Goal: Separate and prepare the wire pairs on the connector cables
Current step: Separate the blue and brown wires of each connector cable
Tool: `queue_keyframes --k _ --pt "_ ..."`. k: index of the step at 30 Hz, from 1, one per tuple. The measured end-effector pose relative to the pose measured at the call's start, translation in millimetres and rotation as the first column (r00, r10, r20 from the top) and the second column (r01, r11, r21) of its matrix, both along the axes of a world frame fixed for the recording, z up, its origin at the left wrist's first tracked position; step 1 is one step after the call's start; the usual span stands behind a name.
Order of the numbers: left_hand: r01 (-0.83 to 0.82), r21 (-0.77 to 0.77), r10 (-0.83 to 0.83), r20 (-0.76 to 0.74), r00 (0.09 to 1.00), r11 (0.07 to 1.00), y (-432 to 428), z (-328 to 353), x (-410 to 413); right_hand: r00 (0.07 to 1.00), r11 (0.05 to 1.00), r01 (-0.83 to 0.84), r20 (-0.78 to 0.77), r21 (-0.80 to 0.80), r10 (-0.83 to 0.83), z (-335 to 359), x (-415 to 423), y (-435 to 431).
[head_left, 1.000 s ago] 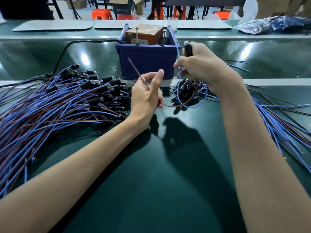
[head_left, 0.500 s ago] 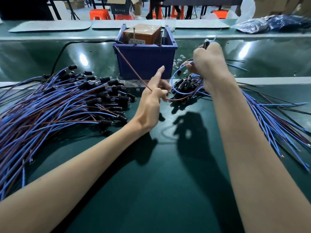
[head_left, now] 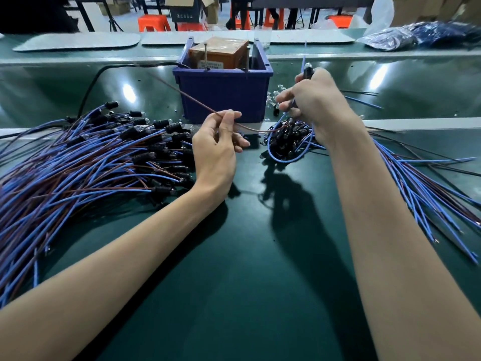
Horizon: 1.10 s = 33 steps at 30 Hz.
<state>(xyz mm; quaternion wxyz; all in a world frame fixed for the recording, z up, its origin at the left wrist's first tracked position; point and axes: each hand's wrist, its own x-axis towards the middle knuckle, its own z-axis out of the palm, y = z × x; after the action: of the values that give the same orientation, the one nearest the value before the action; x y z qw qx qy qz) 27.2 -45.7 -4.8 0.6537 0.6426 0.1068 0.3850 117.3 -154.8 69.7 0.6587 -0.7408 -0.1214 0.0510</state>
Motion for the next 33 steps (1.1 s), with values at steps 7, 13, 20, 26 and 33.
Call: queue_keyframes --k 7,13,20,26,33 --pt "-0.067 -0.103 0.064 -0.03 0.997 0.992 4 0 2 0.997 0.994 -0.072 0.019 -0.084 0.073 -6 1 4" --pt "-0.143 -0.027 0.141 -0.067 0.988 0.989 6 -2 6 0.993 0.989 -0.115 0.005 -0.093 0.116 -7 0 4" --pt "-0.187 -0.066 0.18 -0.107 0.978 0.98 11 -5 10 0.989 0.987 -0.14 -0.049 -0.083 0.136 -11 3 7" --pt "-0.164 -0.111 0.152 -0.112 0.982 0.98 10 -4 10 0.986 0.983 -0.161 -0.053 -0.092 0.157 -14 -3 11" --pt "-0.137 -0.107 0.124 -0.12 0.985 0.985 7 -2 7 0.98 0.974 -0.2 -0.025 -0.107 0.199 -15 -13 23"
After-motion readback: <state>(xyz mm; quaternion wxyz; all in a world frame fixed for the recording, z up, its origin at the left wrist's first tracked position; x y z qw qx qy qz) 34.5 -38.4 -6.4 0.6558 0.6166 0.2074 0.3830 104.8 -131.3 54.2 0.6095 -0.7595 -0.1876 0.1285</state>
